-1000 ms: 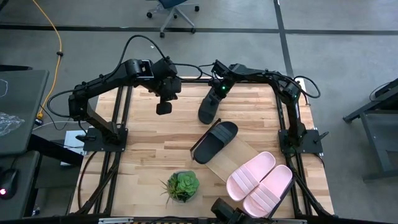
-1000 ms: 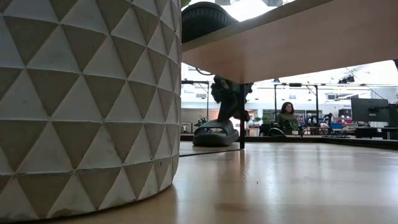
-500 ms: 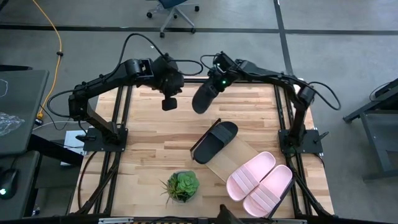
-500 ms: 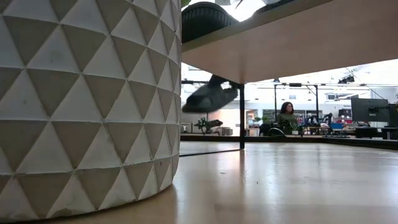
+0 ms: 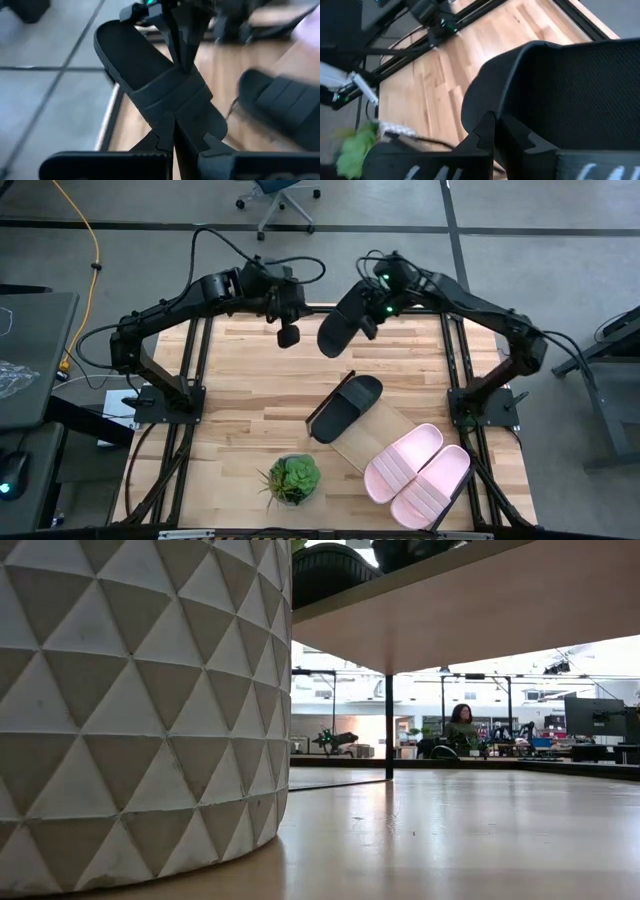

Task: Pick and place slides into the shelf
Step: Put the black slides on the shelf

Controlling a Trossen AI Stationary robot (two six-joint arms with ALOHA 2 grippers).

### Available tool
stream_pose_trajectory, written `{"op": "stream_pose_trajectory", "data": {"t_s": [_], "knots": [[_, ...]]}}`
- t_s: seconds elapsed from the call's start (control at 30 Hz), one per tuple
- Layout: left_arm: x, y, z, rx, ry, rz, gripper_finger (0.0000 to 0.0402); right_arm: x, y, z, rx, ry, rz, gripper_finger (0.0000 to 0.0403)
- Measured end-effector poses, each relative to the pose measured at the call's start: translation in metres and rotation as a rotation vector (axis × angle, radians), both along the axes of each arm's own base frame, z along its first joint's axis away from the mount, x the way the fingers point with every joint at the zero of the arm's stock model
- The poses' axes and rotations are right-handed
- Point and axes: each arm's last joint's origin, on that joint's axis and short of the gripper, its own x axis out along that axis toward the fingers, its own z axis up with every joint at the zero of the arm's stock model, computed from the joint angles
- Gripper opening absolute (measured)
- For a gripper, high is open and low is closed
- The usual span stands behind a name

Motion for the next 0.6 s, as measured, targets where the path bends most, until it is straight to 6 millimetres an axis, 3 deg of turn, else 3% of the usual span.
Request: {"op": "stream_pose_trajectory", "data": {"t_s": [0.2,0.43,0.6], "knots": [[-0.007,0.02,0.009,-0.155,-0.183,-0.086,0.0015,-0.014,0.041,0.023,-0.04,-0.04,0.113,0.0],[-0.013,0.036,0.021,-0.309,-0.367,-0.14,0.0104,-0.014,0.08,0.032,-0.157,-0.034,0.175,0.0],[-0.005,0.038,0.023,-0.387,-0.432,-0.186,0.016,-0.008,0.095,0.029,-0.223,-0.02,0.227,0.0]]}}
